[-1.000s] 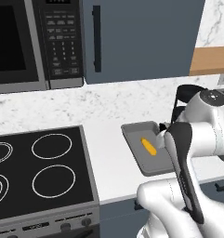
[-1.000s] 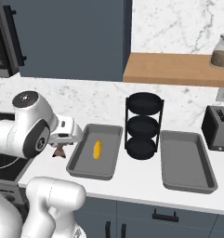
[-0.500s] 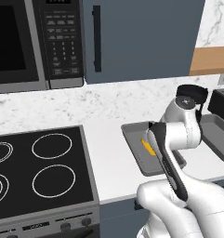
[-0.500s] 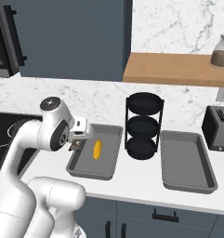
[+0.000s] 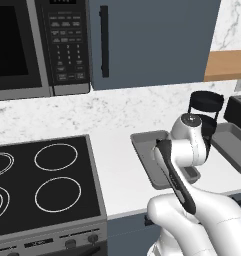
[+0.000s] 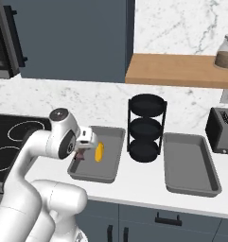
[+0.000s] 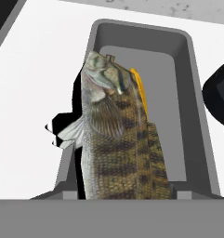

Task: Place one corn and one fish in each tupperware on the nearby counter, to pack two identical lunches.

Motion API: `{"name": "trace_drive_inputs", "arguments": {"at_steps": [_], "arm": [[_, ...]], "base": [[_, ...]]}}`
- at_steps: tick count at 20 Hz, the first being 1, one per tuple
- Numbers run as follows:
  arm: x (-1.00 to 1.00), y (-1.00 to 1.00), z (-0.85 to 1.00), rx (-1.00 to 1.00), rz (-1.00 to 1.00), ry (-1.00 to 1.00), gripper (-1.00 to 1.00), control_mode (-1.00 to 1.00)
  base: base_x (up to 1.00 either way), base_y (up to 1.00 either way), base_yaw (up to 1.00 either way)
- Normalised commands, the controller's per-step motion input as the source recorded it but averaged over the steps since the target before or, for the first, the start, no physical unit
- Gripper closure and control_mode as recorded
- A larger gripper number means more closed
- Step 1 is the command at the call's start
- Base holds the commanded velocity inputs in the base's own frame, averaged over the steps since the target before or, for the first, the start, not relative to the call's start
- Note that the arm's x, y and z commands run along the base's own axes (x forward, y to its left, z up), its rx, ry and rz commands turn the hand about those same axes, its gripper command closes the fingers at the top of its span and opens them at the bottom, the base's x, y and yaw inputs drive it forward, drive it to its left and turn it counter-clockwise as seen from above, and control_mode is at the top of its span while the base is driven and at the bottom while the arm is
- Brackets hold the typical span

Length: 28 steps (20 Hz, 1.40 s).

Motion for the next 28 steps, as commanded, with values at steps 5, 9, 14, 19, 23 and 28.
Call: {"name": "trace_drive_inputs", "arguments": {"at_steps": [5, 9, 14, 19, 23, 28], "arm": [[0.26, 0.0, -0.4, 0.0, 0.0, 0.0, 1.0, -1.0], [0.25, 0.0, -0.39, 0.0, 0.0, 0.0, 1.0, -1.0], [0.25, 0.0, -0.38, 0.0, 0.0, 0.0, 1.0, -1.0], [0.22, 0.01, -0.39, 0.0, 0.0, 0.0, 1.0, -1.0], [0.14, 0.01, -0.42, 0.0, 0.0, 0.0, -1.0, -1.0], [0.11, 0.0, -0.33, 0.0, 0.0, 0.0, -1.0, -1.0]], "base": [[0.0, 0.0, 0.0], [0.0, 0.0, 0.0], [0.0, 0.0, 0.0], [0.0, 0.0, 0.0], [0.0, 0.0, 0.0], [0.0, 0.0, 0.0]]}}
